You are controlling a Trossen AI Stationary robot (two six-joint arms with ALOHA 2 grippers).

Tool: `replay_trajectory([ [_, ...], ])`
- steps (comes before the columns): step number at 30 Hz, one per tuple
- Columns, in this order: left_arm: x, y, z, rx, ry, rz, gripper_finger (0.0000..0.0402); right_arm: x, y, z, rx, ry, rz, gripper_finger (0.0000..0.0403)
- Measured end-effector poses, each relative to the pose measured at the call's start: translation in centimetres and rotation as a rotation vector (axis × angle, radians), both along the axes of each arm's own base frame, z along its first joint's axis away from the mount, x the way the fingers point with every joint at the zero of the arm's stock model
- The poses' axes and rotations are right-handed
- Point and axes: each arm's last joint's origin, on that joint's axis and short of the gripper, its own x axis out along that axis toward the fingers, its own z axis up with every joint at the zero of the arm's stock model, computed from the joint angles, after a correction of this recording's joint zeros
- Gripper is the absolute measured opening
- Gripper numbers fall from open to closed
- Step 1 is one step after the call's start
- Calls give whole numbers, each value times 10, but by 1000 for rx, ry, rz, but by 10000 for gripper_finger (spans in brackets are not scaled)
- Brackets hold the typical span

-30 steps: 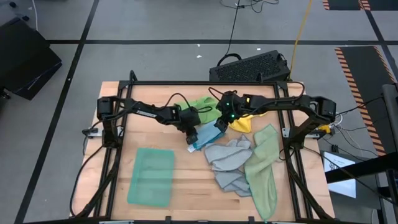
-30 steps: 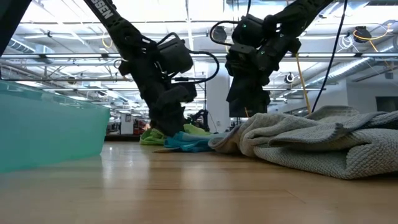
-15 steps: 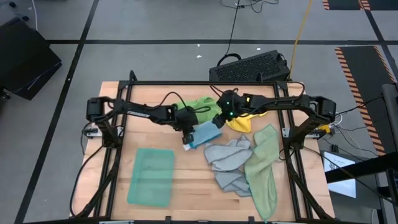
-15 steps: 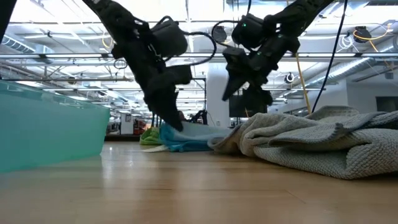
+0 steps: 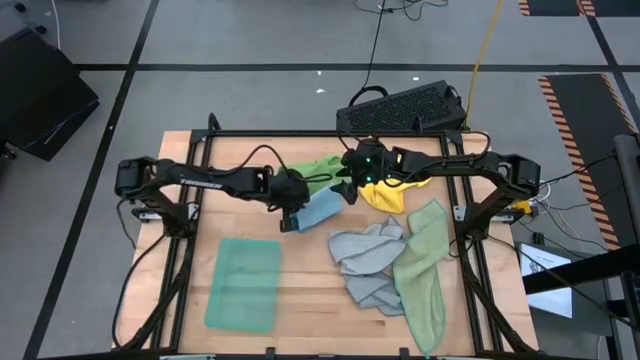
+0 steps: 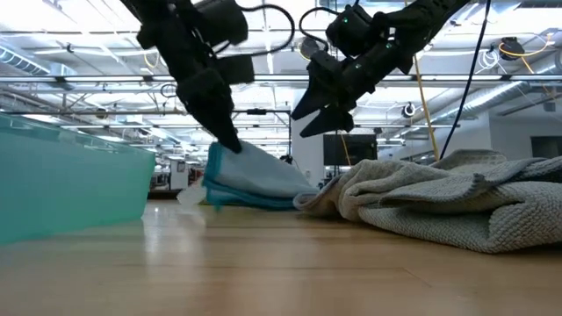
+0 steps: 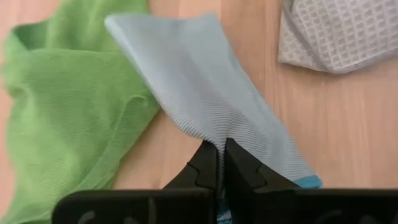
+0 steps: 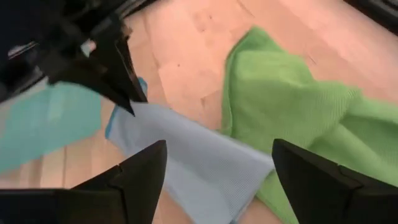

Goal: Fold microfiber towels
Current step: Put the blue microfiber cloth into the green bin

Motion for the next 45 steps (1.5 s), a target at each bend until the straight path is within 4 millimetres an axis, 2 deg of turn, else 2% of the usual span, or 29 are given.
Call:
replay_trajectory([
  [6, -17, -11, 30, 47, -48, 6, 10, 7, 1, 13, 0, -51, 44, 282],
  [15, -40, -33, 61, 59, -121, 11, 9, 26, 5, 66, -87, -194, 97, 282],
  [19, -48, -44, 72, 79, -155, -11, 9, 30, 4, 84, -117, -249, 139, 297],
  [24, -53, -56, 88, 94, -134, -52, 9, 35, -1, 81, 11, -271, 249, 305],
  [27, -57, -61, 98, 101, -91, -88, 9, 43, -1, 84, 12, -303, 305, 302],
  [32, -61, -67, 115, 84, -83, -102, 10, 64, 1, 80, 46, -340, 387, 302],
  [37, -69, -77, 128, -74, -42, -101, 10, 83, 4, 69, 74, -328, 398, 302],
  [42, -84, -97, 135, -230, 82, -127, 9, 85, 7, 64, 89, -302, 379, 302],
  [45, -98, -110, 133, -254, 169, -147, 12, 84, 8, 62, 98, -280, 366, 302],
])
